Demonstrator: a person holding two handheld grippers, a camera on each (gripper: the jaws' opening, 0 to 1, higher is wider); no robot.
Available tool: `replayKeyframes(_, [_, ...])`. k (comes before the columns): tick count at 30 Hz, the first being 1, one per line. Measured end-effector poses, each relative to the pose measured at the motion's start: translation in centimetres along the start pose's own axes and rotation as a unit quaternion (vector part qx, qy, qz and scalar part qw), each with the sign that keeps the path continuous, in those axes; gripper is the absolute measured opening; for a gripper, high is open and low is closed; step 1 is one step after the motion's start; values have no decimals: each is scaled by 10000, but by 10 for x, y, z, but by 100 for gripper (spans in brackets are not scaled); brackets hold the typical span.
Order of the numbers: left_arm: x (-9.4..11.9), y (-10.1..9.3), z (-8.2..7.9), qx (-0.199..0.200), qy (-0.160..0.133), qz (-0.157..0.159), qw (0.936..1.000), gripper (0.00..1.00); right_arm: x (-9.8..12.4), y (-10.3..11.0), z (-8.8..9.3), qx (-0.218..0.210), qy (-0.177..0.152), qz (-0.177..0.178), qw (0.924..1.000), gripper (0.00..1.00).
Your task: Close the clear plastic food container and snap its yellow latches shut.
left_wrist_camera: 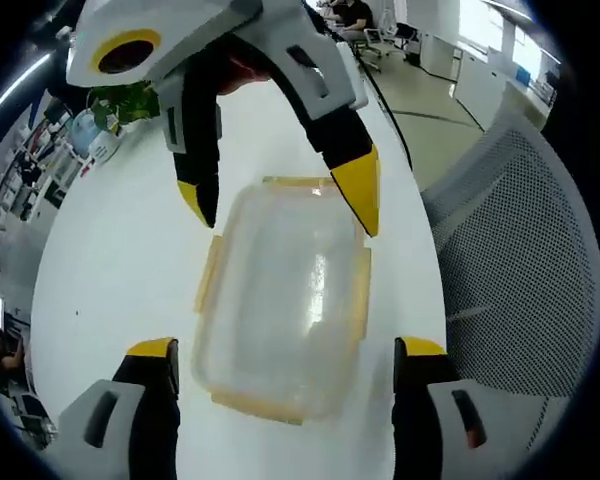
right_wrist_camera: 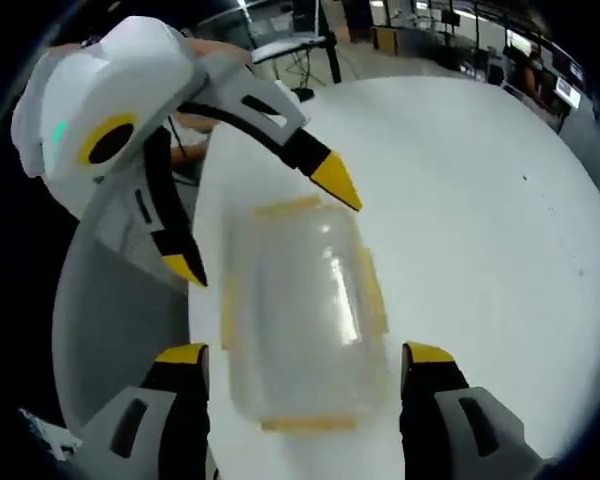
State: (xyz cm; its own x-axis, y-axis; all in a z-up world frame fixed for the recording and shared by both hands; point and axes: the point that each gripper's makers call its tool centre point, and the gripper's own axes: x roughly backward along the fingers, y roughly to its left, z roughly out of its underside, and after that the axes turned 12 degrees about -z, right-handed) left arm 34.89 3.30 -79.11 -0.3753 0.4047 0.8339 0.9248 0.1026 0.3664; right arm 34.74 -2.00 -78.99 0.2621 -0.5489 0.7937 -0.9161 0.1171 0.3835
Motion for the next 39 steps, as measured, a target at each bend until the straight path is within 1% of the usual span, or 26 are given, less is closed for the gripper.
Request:
replayKeyframes(7, [-3,-2,9,-178,99,205,9996,90,-4,3,8,98,129,121,9998,82])
replayKeyframes(11, [-5,-4,14,-420,150,267,9986,87,-5,4,13,216,256,216,9992,83])
replayKeyframes(14, [-6,-4,15,-421,138,284,9986,85,-7,3,14,328,295,326,9985,83])
replayKeyframes(17, [-10,-1,16,-438,153,286,9985,86,-11,5,15,329,327,318,9984,83])
replayKeyframes(19, [-12,-2,16,-449,173,334,9983,86,-14,6,18,411,442,342,9976,83])
replayKeyframes(22, [-14,-6,18,-582,196,469,9970,84,-17,4,20,538,565,441,9960,83])
replayKeyframes(29, [-21,-7,20,-684,305,556,9956,83,-20,0,17,538,567,511,9956,81])
replayKeyframes(31, [-22,-7,19,-675,325,563,9956,83,-21,-2,18,559,619,546,9950,80])
replayKeyframes(33, [-23,-7,20,-720,352,584,9951,83,-22,-3,21,682,746,605,9930,80])
replayKeyframes(36, [-27,-8,23,-823,418,597,9939,84,-26,-4,22,711,801,675,9920,81])
replayKeyframes(39, [-31,-9,23,-825,460,595,9938,86,-28,-6,22,683,829,742,9914,83])
